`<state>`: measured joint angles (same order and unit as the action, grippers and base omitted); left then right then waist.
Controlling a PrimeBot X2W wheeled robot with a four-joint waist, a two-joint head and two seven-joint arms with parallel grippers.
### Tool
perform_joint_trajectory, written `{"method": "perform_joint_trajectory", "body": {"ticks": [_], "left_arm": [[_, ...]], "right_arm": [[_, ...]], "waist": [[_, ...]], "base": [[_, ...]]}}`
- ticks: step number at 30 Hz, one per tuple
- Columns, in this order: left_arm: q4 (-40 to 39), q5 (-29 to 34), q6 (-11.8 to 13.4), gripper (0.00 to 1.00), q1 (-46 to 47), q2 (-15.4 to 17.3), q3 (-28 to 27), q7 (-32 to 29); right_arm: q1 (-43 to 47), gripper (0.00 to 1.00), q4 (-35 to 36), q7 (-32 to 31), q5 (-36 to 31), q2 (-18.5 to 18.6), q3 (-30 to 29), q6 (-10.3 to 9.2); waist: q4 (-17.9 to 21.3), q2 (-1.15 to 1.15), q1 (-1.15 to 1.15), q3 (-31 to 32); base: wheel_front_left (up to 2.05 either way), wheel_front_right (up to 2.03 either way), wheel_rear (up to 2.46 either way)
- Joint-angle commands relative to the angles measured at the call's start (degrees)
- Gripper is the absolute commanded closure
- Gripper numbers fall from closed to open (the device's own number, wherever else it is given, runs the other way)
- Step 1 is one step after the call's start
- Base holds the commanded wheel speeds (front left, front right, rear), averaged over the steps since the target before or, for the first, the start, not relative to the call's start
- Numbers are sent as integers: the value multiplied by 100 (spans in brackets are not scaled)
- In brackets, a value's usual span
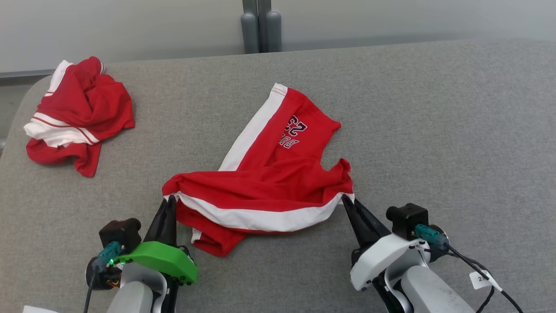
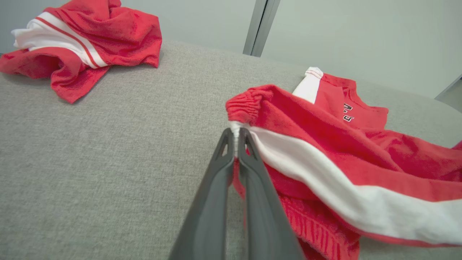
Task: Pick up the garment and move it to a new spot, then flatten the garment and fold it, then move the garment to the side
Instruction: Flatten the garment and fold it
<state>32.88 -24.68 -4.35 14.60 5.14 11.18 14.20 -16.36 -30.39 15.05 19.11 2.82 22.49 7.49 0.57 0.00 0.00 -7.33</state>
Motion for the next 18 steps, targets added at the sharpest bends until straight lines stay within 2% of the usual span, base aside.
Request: {"method": "perform_joint_trajectory", "body": {"ticks": [1,12,18], "left_arm": [[-139,-58,-39,100,-80,21,-17,45],[-2077,-499,-195,100,-479,-37,-56,46],[-3502,-686,-135,100,-743,-2,-56,-229]], "right_arm": [[87,100,195,19,35,12,-64,0],[450,100,2009,18,533,342,-513,0],[642,100,3094,-66,853,623,-777,1]], "waist": [[50,0,0,67],[322,0,0,573],[490,0,0,841]], "base": [[0,0,0],[0,0,0],[0,0,0]]}}
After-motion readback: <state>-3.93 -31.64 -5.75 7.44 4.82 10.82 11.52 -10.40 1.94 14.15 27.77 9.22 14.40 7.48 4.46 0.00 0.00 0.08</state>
